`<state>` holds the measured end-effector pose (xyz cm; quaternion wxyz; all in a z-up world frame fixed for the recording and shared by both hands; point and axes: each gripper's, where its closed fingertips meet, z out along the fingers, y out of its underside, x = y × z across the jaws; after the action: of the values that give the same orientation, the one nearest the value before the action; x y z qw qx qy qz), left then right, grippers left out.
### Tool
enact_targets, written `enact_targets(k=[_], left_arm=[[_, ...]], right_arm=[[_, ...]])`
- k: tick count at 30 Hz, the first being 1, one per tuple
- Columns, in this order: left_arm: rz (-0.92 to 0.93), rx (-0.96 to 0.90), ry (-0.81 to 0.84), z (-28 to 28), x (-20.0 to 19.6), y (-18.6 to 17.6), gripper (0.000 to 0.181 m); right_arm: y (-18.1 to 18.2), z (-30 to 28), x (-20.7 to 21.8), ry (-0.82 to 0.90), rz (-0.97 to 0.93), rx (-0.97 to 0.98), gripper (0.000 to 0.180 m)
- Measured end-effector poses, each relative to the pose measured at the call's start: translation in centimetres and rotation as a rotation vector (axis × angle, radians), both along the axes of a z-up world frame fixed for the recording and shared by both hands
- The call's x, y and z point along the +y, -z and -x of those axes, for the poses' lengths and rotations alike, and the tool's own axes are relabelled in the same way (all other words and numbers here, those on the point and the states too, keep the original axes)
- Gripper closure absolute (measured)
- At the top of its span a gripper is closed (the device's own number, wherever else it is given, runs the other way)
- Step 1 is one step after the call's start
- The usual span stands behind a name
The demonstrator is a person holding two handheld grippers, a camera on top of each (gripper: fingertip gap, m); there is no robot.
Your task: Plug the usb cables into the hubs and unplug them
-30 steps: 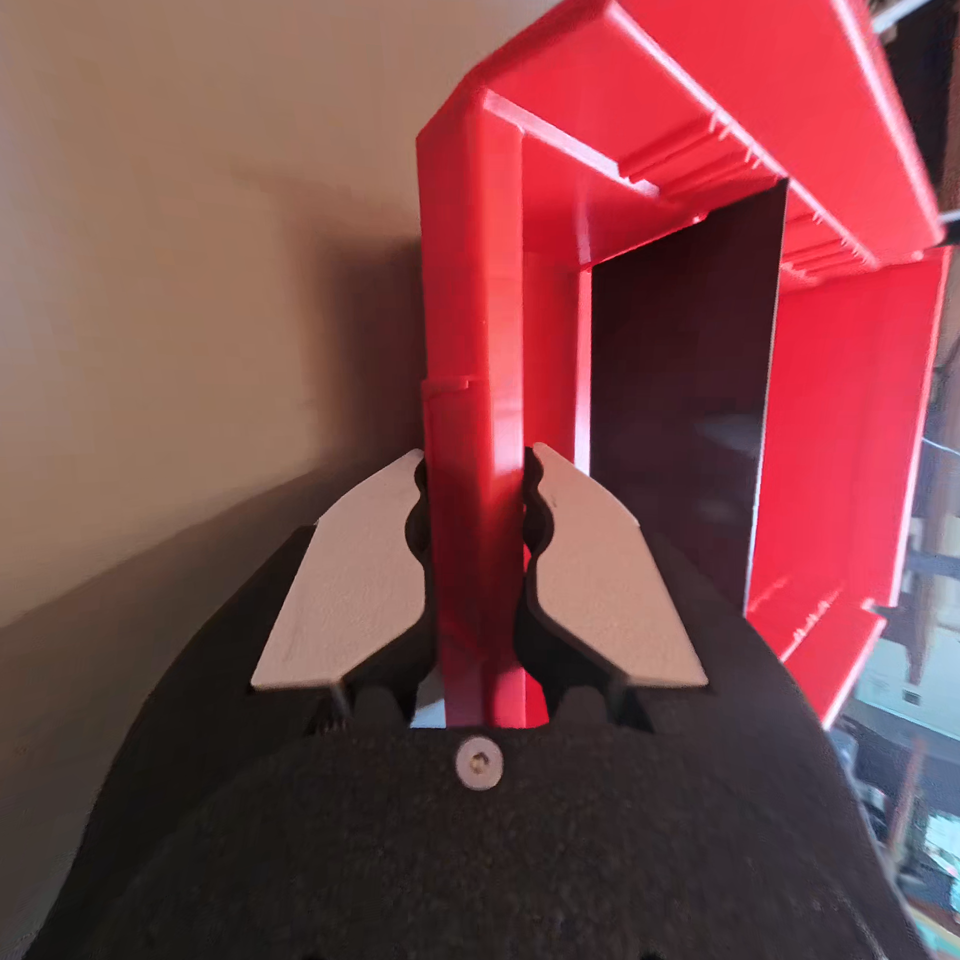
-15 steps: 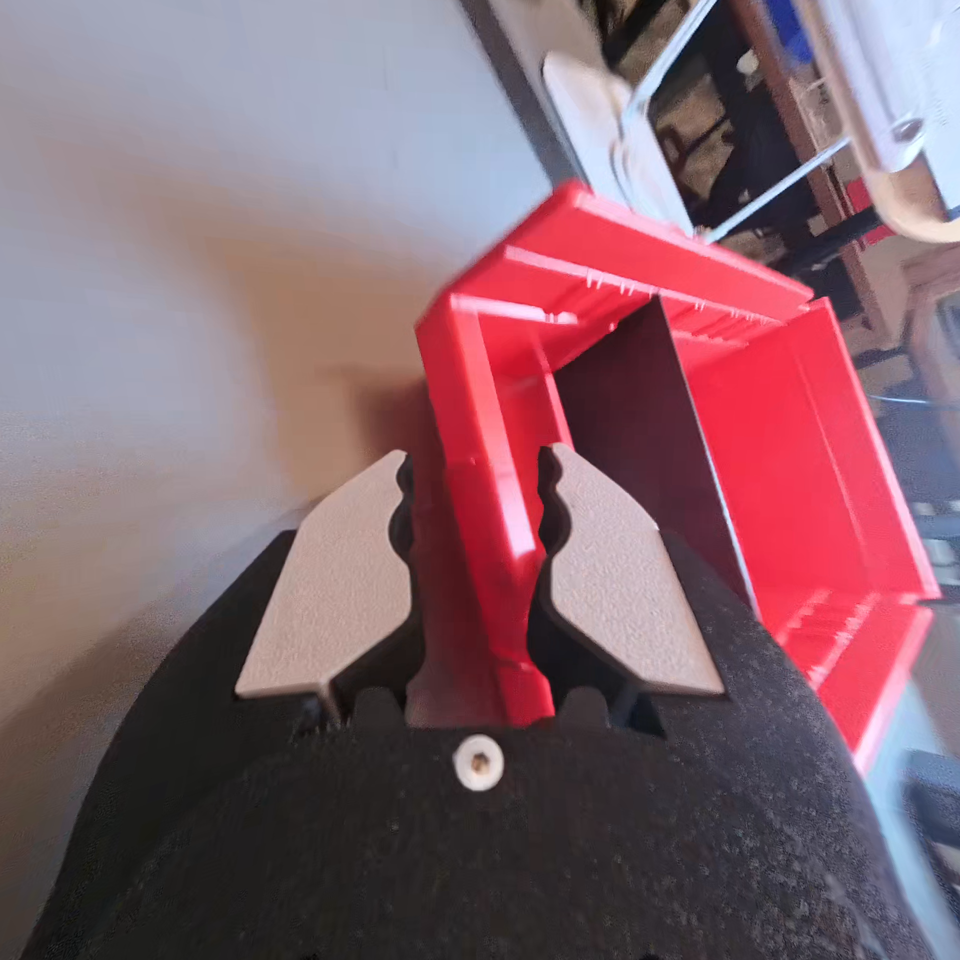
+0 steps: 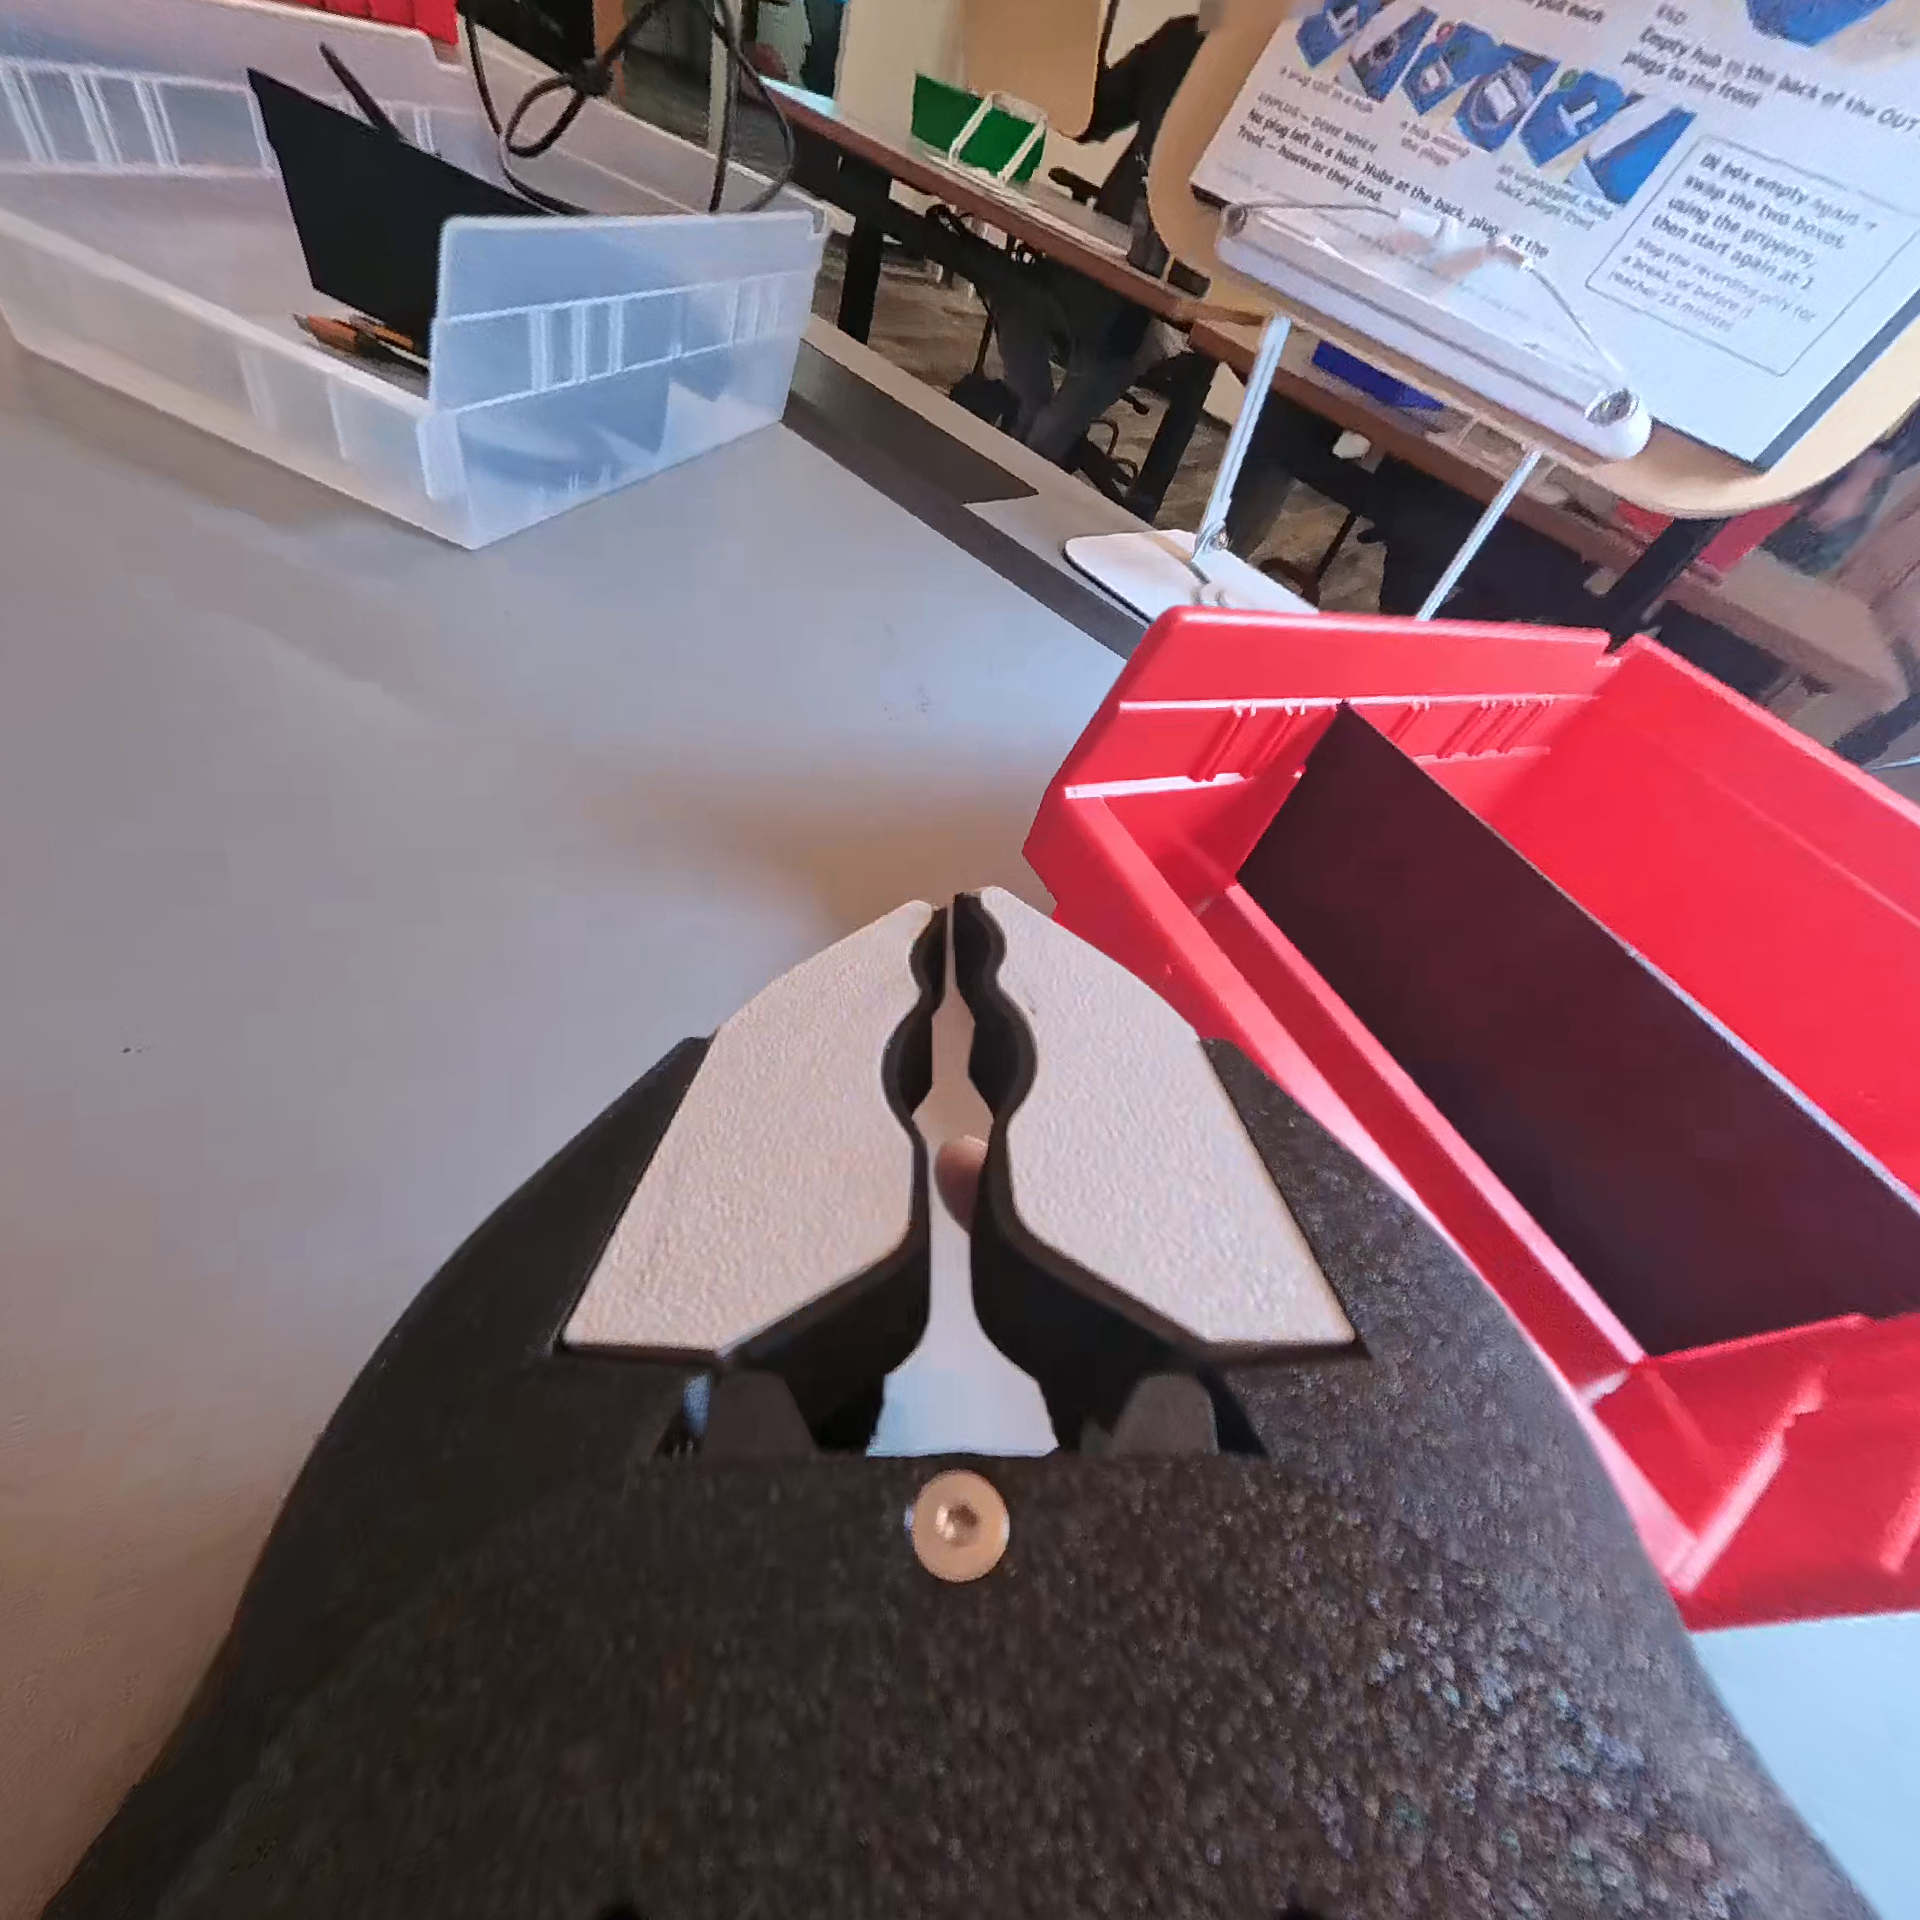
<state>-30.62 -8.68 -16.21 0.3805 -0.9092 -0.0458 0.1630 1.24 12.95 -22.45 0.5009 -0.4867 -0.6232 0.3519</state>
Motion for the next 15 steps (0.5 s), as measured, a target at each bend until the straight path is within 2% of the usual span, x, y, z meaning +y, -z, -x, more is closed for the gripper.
enact_targets(k=[6, 15], left_arm=[[0.401, 0.142, 0.028, 5.7, 1.6, 4.1, 0.142], [0.758, 0.123, 0.327, 7.5, 3.9, 7.5, 0.136]], right_arm=[[0.4, -0.2, 0.8, 0.011, 0.086, 0.008, 0.173], [1.2, 0.0, 0.0, -0.029, 0.032, -0.037, 0.174]])
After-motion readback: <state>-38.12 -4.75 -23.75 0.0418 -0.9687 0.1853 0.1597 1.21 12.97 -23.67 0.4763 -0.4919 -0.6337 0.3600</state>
